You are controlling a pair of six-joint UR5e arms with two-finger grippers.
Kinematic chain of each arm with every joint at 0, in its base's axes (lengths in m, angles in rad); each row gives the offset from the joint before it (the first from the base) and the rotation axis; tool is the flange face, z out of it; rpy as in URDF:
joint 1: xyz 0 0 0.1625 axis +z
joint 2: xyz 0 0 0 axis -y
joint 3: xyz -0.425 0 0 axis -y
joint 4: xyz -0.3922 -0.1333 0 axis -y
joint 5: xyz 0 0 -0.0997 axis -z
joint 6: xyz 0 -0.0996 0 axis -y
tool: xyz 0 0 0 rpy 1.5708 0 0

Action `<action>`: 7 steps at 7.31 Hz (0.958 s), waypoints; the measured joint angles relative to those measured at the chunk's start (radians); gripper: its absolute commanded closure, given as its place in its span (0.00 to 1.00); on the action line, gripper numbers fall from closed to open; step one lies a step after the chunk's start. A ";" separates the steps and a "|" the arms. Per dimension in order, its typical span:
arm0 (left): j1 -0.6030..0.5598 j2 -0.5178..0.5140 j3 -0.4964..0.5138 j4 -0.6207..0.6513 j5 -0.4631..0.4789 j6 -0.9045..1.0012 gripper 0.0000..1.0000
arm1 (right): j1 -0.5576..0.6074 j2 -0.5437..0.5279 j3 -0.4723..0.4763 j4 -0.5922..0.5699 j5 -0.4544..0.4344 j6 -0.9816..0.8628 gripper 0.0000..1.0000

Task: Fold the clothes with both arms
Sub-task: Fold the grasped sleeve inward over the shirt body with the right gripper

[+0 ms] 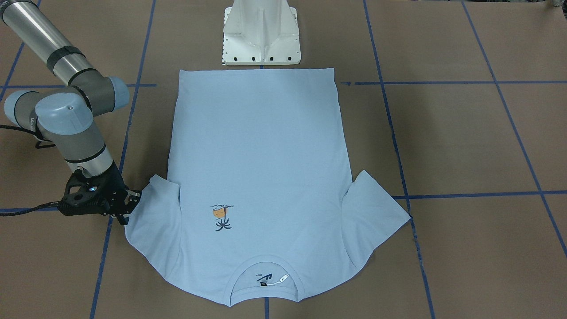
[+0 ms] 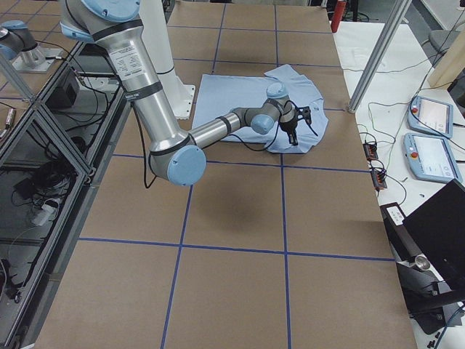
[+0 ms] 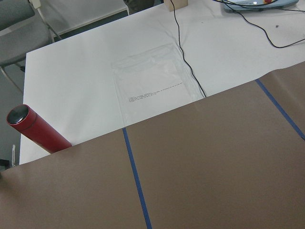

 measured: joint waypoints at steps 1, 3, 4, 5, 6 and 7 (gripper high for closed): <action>0.000 0.000 0.000 0.000 0.000 0.000 0.00 | -0.037 0.057 0.014 -0.086 -0.061 0.061 1.00; 0.000 0.001 0.000 0.000 -0.001 0.000 0.00 | -0.106 0.157 0.011 -0.200 -0.172 0.158 1.00; 0.000 0.000 0.001 0.000 -0.004 -0.001 0.00 | -0.138 0.202 -0.014 -0.225 -0.222 0.194 1.00; 0.000 0.000 0.002 0.000 -0.005 -0.001 0.00 | -0.164 0.248 -0.061 -0.233 -0.261 0.217 1.00; 0.000 0.000 0.002 0.000 -0.005 -0.001 0.00 | -0.183 0.298 -0.128 -0.233 -0.291 0.236 1.00; 0.000 0.000 0.002 0.001 -0.006 -0.002 0.00 | -0.198 0.333 -0.184 -0.229 -0.319 0.248 0.01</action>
